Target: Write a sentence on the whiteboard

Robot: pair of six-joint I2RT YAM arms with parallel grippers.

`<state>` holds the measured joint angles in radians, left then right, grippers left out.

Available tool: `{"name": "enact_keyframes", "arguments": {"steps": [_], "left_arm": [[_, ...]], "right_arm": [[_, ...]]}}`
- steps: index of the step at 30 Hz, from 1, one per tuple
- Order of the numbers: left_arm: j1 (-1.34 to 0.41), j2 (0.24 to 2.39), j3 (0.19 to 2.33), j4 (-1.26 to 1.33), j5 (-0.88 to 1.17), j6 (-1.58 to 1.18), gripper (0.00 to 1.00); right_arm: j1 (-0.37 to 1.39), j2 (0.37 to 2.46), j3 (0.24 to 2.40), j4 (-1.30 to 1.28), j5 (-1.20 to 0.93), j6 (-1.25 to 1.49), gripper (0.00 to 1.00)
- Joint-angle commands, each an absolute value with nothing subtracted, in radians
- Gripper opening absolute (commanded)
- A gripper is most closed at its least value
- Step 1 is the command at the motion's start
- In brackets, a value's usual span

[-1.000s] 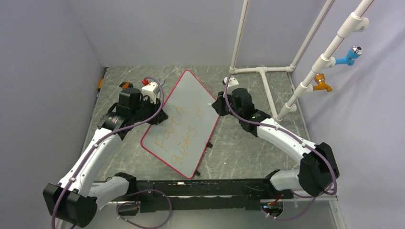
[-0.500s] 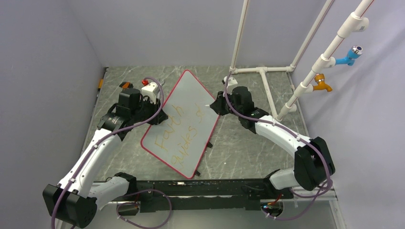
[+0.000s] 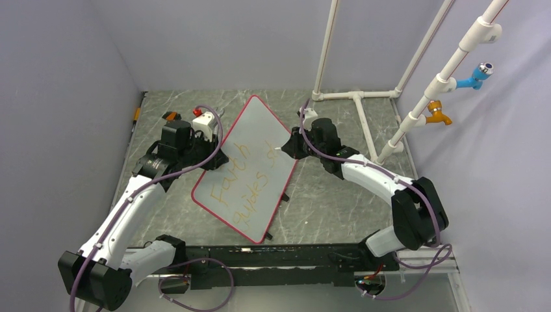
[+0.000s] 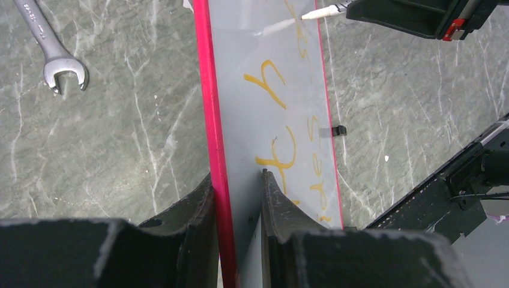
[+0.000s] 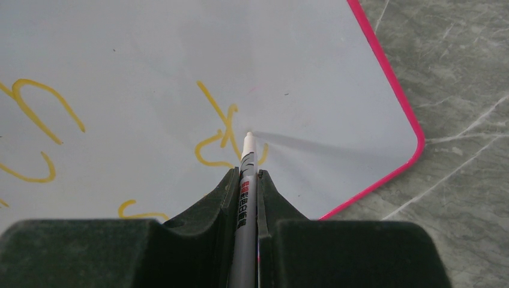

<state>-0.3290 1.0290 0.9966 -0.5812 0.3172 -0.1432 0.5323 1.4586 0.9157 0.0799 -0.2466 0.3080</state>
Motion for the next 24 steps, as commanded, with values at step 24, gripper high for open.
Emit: {"name": "enact_keyframes", "arguments": {"steps": [24], "left_arm": [[-0.332, 1.036, 0.98, -0.608, 0.218, 0.01, 0.0]], "right_arm": [[0.523, 1.547, 1.021, 0.115, -0.218, 0.309, 0.0]]}}
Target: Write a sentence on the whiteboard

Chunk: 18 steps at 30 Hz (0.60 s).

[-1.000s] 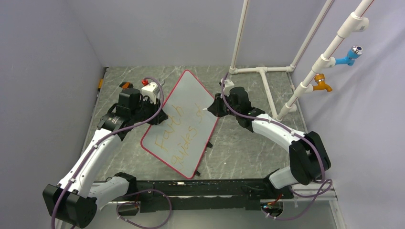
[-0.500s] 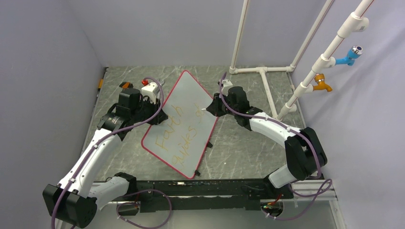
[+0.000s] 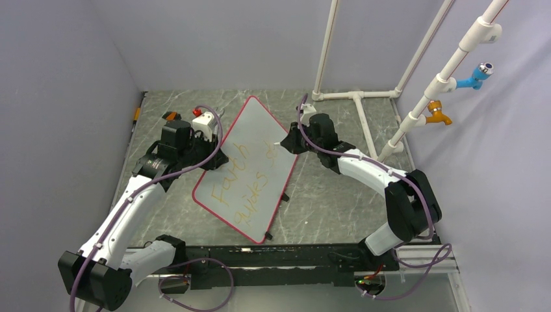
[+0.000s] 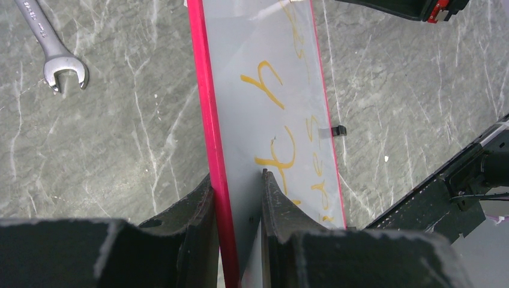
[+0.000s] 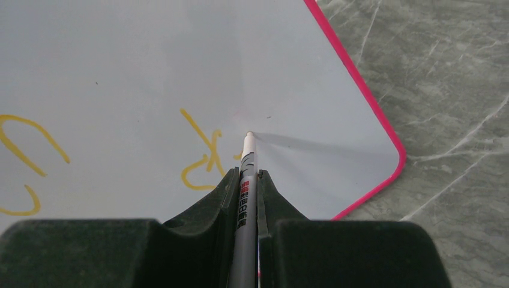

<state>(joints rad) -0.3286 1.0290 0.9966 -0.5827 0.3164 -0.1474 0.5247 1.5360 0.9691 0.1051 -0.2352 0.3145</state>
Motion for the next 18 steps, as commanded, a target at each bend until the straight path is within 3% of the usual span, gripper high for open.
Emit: {"name": "enact_keyframes", "arguments": {"steps": [1, 18], "left_arm": [[-0.333, 1.036, 0.979, -0.608, 0.218, 0.01, 0.0], [-0.333, 1.032, 0.978, -0.608, 0.216, 0.01, 0.0]], "right_arm": [[0.523, 1.548, 1.026, 0.114, -0.218, 0.307, 0.0], [0.524, 1.535, 1.03, 0.094, -0.302, 0.304, 0.0]]}}
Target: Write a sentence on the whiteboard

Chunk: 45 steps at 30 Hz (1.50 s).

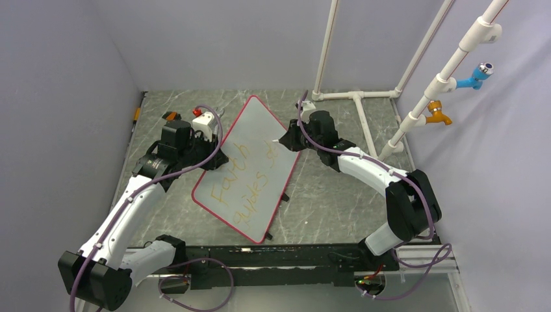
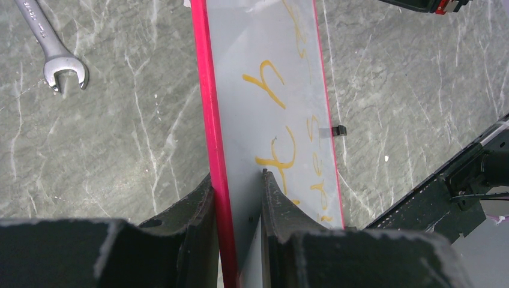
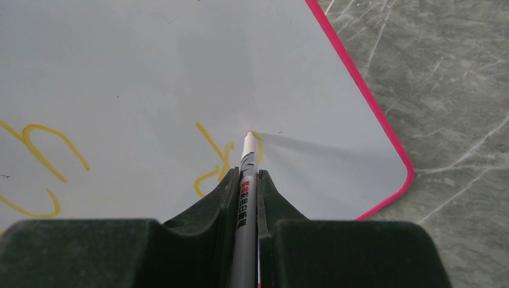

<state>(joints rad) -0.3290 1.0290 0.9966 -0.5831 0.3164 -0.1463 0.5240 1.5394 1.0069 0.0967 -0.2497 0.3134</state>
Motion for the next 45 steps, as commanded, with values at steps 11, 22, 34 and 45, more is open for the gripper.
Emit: {"name": "enact_keyframes", "arguments": {"steps": [11, 22, 34, 45], "left_arm": [[-0.333, 1.034, 0.978, -0.61, 0.213, 0.01, 0.0], [-0.333, 1.035, 0.977, -0.609, 0.212, 0.01, 0.0], [-0.333, 1.032, 0.979, -0.609, 0.215, 0.011, 0.0], [-0.332, 1.034, 0.976, -0.606, 0.216, 0.009, 0.0]], "right_arm": [[0.526, 1.493, 0.945, 0.089, -0.313, 0.307, 0.0], [0.526, 1.489, 0.928, 0.07, -0.239, 0.3, 0.0], [0.524, 1.539, 1.031, 0.034, -0.19, 0.286, 0.0], [0.523, 1.482, 1.046, 0.019, -0.132, 0.268, 0.0]]}}
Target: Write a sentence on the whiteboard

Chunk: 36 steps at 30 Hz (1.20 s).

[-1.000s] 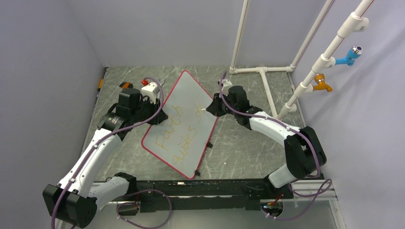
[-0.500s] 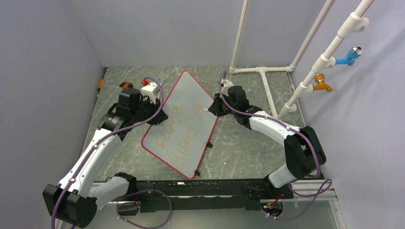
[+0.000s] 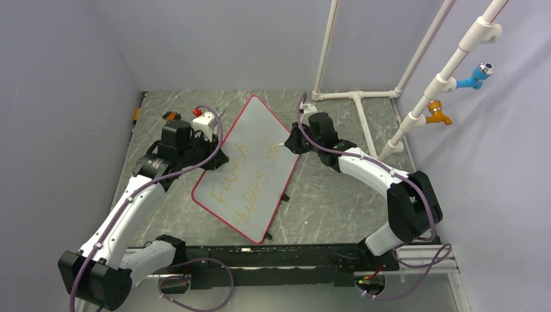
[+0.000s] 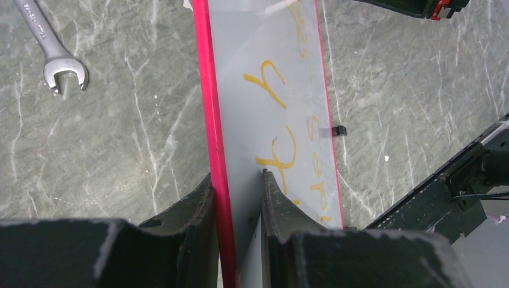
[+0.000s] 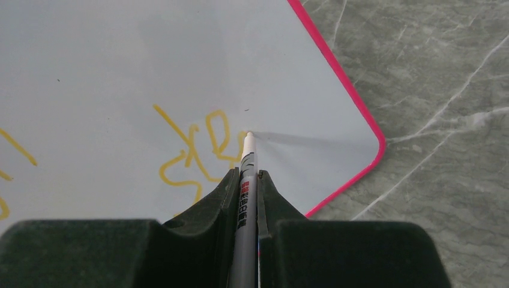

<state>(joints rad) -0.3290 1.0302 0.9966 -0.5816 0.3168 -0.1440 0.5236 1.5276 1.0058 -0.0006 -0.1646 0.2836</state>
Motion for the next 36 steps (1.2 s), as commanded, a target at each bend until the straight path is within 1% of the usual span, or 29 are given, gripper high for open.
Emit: {"name": "enact_keyframes", "arguments": {"steps": [1, 17, 24, 36], "left_arm": [[-0.333, 1.034, 0.977, -0.607, 0.217, 0.009, 0.0], [-0.333, 1.028, 0.976, -0.603, 0.23, 0.007, 0.0], [-0.333, 1.028, 0.976, -0.599, 0.241, 0.007, 0.0], [-0.333, 1.011, 0.975, -0.591, 0.248, 0.007, 0.0]], "right_arm": [[0.522, 1.484, 1.051, 0.017, -0.131, 0.266, 0.0], [0.48, 1.485, 1.08, 0.052, -0.221, 0.273, 0.0], [0.45, 1.462, 1.052, 0.078, -0.273, 0.267, 0.0], [0.402, 1.443, 0.995, 0.167, -0.426, 0.269, 0.0]]}}
